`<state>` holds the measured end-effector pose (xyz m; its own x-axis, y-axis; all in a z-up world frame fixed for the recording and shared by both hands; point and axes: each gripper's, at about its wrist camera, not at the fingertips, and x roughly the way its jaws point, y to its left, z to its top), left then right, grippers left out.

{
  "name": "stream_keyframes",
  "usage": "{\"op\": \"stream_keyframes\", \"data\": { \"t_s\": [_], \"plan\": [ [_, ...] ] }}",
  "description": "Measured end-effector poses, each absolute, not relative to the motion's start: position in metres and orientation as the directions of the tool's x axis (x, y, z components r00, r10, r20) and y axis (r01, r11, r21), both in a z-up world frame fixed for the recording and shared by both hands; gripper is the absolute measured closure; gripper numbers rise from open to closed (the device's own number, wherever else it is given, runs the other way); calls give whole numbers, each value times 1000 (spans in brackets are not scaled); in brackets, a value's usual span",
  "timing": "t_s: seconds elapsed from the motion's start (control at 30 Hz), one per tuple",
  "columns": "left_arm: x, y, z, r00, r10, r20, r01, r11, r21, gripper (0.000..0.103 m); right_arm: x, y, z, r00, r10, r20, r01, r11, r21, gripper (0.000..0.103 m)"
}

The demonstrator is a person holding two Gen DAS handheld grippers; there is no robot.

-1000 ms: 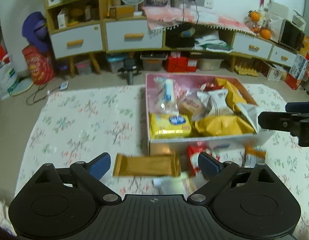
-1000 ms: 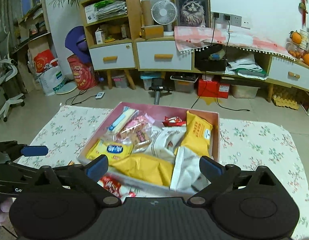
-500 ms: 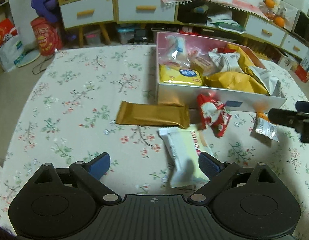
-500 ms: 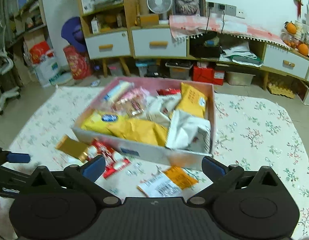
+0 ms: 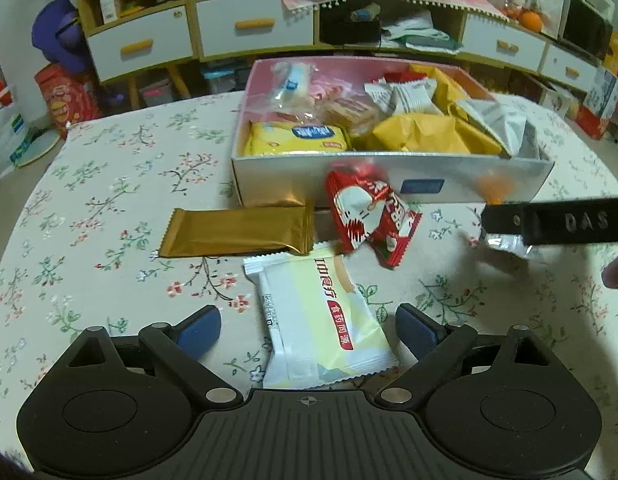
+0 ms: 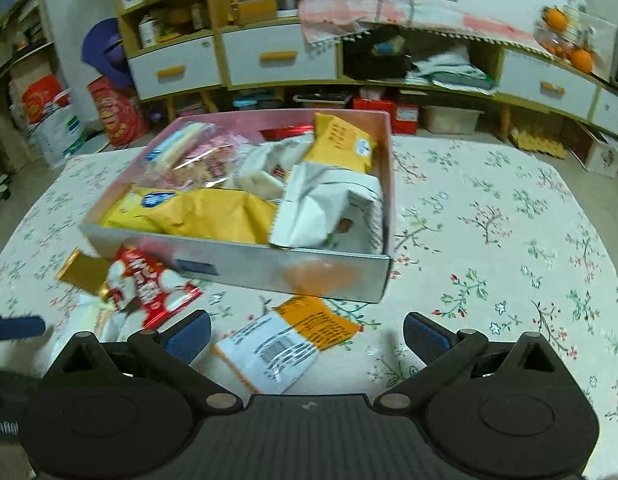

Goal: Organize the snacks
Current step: 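Withdraw both tools and move left tool to white pastry pack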

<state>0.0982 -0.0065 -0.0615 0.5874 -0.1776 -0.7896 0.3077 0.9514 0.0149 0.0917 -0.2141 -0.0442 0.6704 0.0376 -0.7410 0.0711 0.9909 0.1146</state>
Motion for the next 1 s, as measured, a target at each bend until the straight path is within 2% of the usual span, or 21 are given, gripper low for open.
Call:
{"op": "stream_keyframes", "data": {
  "t_s": [0.17, 0.27, 0.43, 0.53, 1.0],
  "plan": [
    [99, -7, -64, 595, -188, -782, 331, 943, 26, 10, 103, -215, -56, 655, 20, -756, 119, 984, 130, 25],
    [99, -2, -64, 592, -210, -778, 353, 935, 17, 15, 107, -209, -62, 660, -16, -751, 97, 993, 65, 25],
    [95, 17, -63, 592, -274, -758, 398, 917, -20, 39, 102, -214, -63, 671, 11, -741, 28, 999, 39, 25],
    [91, 27, -63, 597, -300, -744, 437, 900, -13, 47, 93, -225, -63, 678, 32, -735, -12, 999, 33, 25],
    [80, 37, -66, 590, -373, -716, 534, 845, -1, 41, 72, -256, -64, 693, 83, -716, -72, 996, 46, 25]
  ]
}}
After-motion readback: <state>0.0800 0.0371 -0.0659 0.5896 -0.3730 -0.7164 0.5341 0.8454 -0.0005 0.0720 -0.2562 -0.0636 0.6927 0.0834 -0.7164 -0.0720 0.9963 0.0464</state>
